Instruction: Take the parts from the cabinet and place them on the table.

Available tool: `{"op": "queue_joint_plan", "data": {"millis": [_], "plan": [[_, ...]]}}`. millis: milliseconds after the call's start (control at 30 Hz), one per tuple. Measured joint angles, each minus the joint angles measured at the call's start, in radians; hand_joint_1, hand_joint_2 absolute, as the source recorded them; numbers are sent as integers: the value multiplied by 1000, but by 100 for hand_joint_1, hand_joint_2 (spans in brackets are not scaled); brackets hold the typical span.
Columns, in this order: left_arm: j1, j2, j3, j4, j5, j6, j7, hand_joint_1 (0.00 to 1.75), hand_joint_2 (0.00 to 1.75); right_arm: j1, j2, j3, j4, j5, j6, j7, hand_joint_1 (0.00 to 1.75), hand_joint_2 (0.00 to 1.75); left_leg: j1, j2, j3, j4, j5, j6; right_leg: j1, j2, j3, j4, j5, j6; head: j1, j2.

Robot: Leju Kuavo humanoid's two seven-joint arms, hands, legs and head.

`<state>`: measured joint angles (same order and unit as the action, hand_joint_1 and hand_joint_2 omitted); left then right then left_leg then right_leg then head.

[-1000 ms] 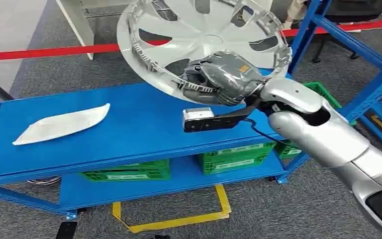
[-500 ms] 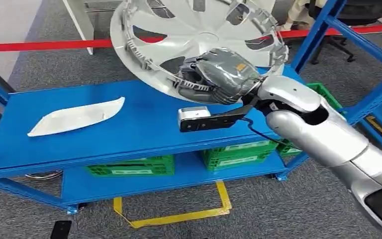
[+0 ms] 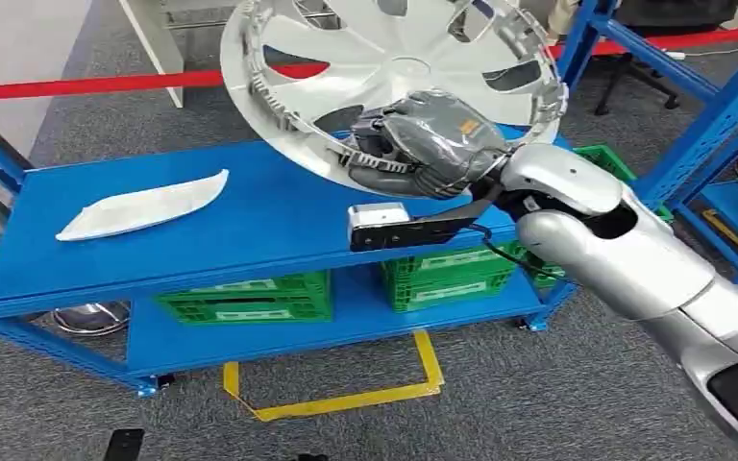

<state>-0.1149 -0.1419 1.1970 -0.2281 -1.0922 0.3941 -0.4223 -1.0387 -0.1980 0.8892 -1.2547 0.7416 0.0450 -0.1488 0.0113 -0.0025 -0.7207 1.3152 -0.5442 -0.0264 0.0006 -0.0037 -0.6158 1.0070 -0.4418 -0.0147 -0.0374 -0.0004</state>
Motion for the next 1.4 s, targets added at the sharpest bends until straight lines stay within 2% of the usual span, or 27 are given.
{"op": "queue_joint_plan", "data": {"millis": [67, 133, 267, 300, 333, 400, 433, 467, 500, 567, 600, 633, 667, 733, 767, 800, 833, 900, 933, 967, 1033, 1100, 1133, 1167, 1300, 1333, 1400], "plan": [[0, 0, 0, 0, 0, 1, 0, 0, 175, 1, 0, 0, 0, 0, -1, 0, 175, 175, 2, 0, 103, -141, 59, 3, -1, 1, -26, 10, 15, 6, 0, 0], [-2, 0, 0, 0, 0, 2, 0, 0, 175, 0, -1, -2, 0, 0, -2, 0, 175, 175, -2, -3, 199, -286, 23, 11, 4, 2, -42, 16, 27, 16, 0, 0], [1, 1, 0, 0, 0, 7, 1, 0, 175, 5, -3, -5, 3, 0, -7, 0, 175, 175, -10, -4, 173, -300, 52, 45, -2, 2, -52, 9, 62, 40, -1, 0], [-1, -1, 1, 0, 0, 8, 1, 0, 175, 6, -9, -6, 5, 0, -12, 0, 175, 175, -7, 3, 167, -304, 66, 54, -5, 6, -67, 23, 32, 43, -1, 0], [-2, 0, 1, 0, 0, 8, 1, 0, 175, 6, -10, -6, 5, 0, -13, 0, 175, 175, -6, 3, 152, -305, 79, 65, -3, 6, -91, 65, -28, 44, 4, 0], [-1, 2, 1, 0, 1, 10, 1, 0, 175, 7, -10, -6, 6, 0, -13, 0, 175, 175, -9, 4, 124, -304, 101, 69, -4, 5, -127, 215, -136, 49, 5, 0], [-1, 2, 1, 0, 1, 11, 1, 0, 175, 8, -11, -6, 6, 0, -13, 0, 175, 175, -11, 5, 109, -303, 112, 69, -4, 5, -141, 285, -163, 50, 5, 0], [-1, 2, 1, 0, 1, 11, 1, 0, 175, 10, -13, -6, 7, 0, -13, 0, 175, 175, -11, 5, 95, -302, 122, 68, -4, 5, -142, 325, -166, 51, 5, 0], [-1, 2, 1, 0, 0, 11, 2, 0, 175, 13, -15, -6, 7, 0, -13, 0, 175, 175, -12, 5, 78, -302, 136, 68, -4, 5, -119, 322, -137, 50, 4, 0], [-1, 1, 1, 0, 0, 11, 3, 0, 175, 12, -20, -8, 7, 0, -14, 0, 175, 175, -11, 5, 50, -300, 157, 64, -4, 4, -27, 210, -70, 45, 5, 0], [-1, 1, 1, 0, 1, 12, 5, 0, 175, 12, -21, -11, 7, 0, -14, 0, 175, 175, -11, 5, 40, -298, 167, 61, -4, 3, 43, 115, -62, 42, 5, 0], [-1, 1, 1, 0, 1, 12, 5, 0, 175, 11, -23, -16, 7, 0, -14, 2, 175, 175, -15, 4, 30, -295, 175, 55, 0, 1, 105, 21, -103, 40, 5, 0], [0, 0, 1, 0, 2, 13, 5, 0, 175, 11, -23, -23, 6, -2, -15, 1, 175, 175, -15, 3, 27, -294, 185, 50, 1, 3, 129, -17, -114, 41, 1, 0], [1, 0, 1, 0, 2, 14, 5, 0, 175, 10, -33, -32, 7, -2, -16, 0, 175, 175, -11, 4, 26, -303, 207, 37, 6, 4, 107, -7, -102, 35, 5, 0], [3, 0, 1, 0, 2, 14, 5, 0, 175, 10, -35, -34, 7, -2, -17, 0, 175, 175, -13, 2, 24, -307, 216, 30, 5, 3, 100, -11, -91, 24, 5, 0], [4, 2, 1, 0, 2, 15, 5, 0, 175, 9, -36, -35, 7, -3, -18, 0, 175, 175, -10, 2, 17, -301, 205, 26, -5, -1, 98, -17, -75, 13, 6, 0], [6, 2, 1, 0, 2, 17, 4, 0, 175, 6, -36, -36, 7, -3, -19, 0, 175, 175, -10, 1, 5, -273, 149, 20, -4, 0, 88, -18, -63, 4, 1, 0], [6, 0, 1, 0, 2, 18, 1, 0, 175, 6, -37, -44, 6, -3, -21, -2, 175, 175, -4, 1, -27, -123, 21, 10, -2, 2, 58, -16, -34, -2, 0, 0], [5, 0, 1, 0, 2, 18, -1, 0, 175, 6, -38, -45, 6, -3, -21, -2, 175, 175, -2, 1, -42, -40, -16, 6, -1, 2, 42, -15, -22, -2, -1, 0], [4, 0, 1, 0, 2, 18, -3, 0, 175, 6, -38, -45, 6, -3, -21, -2, 175, 175, -1, 1, -43, 11, -26, 3, 0, 2, 28, -14, -16, 0, 0, 0], [4, 0, 1, 0, 0, 19, -6, 0, 175, 7, -40, -47, 6, -3, -21, -2, 175, 175, 0, 1, -5, 2, 29, 1, -1, 2, 0, -11, 3, 5, -1, 0], [4, 0, 1, 0, -3, 22, -7, 0, 175, 7, -43, -49, 6, -3, -21, -2, 175, 175, 2, 1, 105, -142, 82, 5, -1, 3, -25, -7, 23, 12, -1, 0], [3, 0, 1, 0, -4, 23, -7, 0, 175, 7, -45, -50, 6, -5, -21, -2, 175, 175, 2, 0, 173, -238, 48, 10, 0, 3, -32, -3, 30, 17, -1, 0], [1, 0, 1, 0, -6, 24, -8, 0, 175, 6, -47, -54, 6, -7, -21, 1, 175, 175, -3, -1, 208, -300, 25, 17, 3, 2, -40, 0, 34, 23, 1, 0], [2, 0, 1, 0, -9, 28, -8, 0, 175, 8, -53, -57, 7, -29, -11, 2, 175, 175, -9, 3, 191, -312, 47, 51, -5, 1, -54, -4, 60, 45, 0, 0], [2, 0, 1, 0, -9, 28, -8, 0, 175, 8, -57, -58, 7, -35, -6, 2, 175, 175, -8, 6, 183, -313, 54, 58, -7, 3, -75, 21, 29, 48, 3, 0], [2, 2, 1, 0, -13, 29, -7, 0, 175, 7, -60, -59, 7, -48, 5, 1, 175, 175, -9, 6, 167, -313, 67, 67, -7, 2, -128, 163, -62, 52, 5, 0]]}}
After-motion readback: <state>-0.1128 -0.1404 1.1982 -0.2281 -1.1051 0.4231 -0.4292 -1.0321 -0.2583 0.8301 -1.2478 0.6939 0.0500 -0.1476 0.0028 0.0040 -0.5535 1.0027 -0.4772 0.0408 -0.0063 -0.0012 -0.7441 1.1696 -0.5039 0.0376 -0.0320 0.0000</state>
